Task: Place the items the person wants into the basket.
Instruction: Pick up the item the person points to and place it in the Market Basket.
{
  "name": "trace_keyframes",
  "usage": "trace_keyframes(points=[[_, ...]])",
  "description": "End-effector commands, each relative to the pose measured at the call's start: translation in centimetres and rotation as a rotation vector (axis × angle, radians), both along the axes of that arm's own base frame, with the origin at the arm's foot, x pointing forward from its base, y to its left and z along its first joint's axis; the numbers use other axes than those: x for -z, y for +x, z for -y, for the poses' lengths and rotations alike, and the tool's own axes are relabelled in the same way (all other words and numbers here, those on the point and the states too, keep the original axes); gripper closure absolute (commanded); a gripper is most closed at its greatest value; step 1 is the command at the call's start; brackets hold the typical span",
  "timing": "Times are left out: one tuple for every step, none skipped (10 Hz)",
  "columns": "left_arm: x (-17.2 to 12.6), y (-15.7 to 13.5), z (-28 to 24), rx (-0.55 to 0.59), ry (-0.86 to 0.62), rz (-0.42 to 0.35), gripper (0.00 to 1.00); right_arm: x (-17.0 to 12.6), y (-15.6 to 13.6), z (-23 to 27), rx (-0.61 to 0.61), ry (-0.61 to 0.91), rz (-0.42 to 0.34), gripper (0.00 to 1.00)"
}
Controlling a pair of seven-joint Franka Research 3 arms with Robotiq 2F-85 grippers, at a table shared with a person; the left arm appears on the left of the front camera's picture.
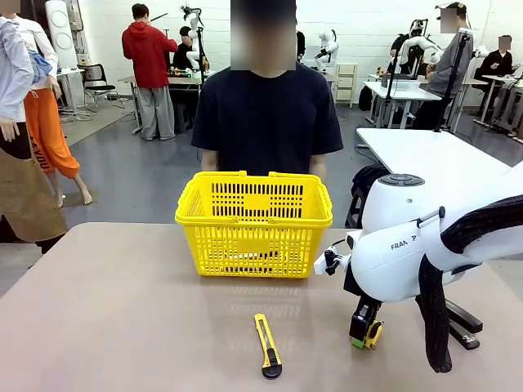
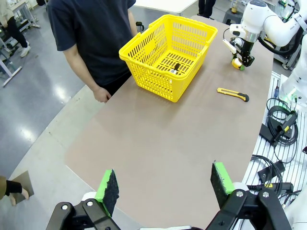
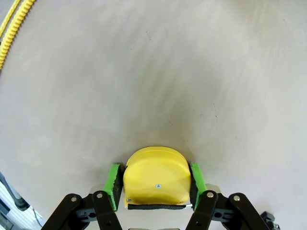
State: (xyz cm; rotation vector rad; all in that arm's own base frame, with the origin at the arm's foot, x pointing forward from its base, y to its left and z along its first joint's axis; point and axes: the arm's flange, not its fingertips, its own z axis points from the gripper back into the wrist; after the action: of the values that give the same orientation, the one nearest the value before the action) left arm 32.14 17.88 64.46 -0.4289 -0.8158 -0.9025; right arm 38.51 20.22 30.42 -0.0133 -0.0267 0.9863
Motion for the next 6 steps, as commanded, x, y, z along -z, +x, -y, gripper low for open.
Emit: trace_keyframes(points=[[0.0, 0.0, -0.1, 0.0, -0.003, 0.018, 0.0, -2.7, -1.1, -0.5, 0.106, -0.026, 0.016, 1.0], [0.0, 0.0, -0.1, 0.0, -0.003, 0.018, 0.0, -6.5, -2.1, -0.6, 0.194, -0.042, 0.028, 1.0], [0.0, 0.0, -0.1, 0.0, -0.003, 0.018, 0.0, -10.9, -2.5, -0.3, 0.301, -0.055, 0.008, 1.0], [0.0, 0.0, -0.1, 0.0, -0.003, 0.018, 0.0, -15.7, -2.9, 0.2, 0.355, -0.064, 0.013, 1.0], [0.0, 0.0, -0.1, 0.0, -0.003, 0.018, 0.0, -19.2, -2.6, 0.5, 0.415, -0.058, -0.017, 1.0], [0.0, 0.0, -0.1, 0.0, -0.003, 0.018, 0.0, -22.7, -2.5, 0.5, 0.477, -0.057, 0.001, 1.0]])
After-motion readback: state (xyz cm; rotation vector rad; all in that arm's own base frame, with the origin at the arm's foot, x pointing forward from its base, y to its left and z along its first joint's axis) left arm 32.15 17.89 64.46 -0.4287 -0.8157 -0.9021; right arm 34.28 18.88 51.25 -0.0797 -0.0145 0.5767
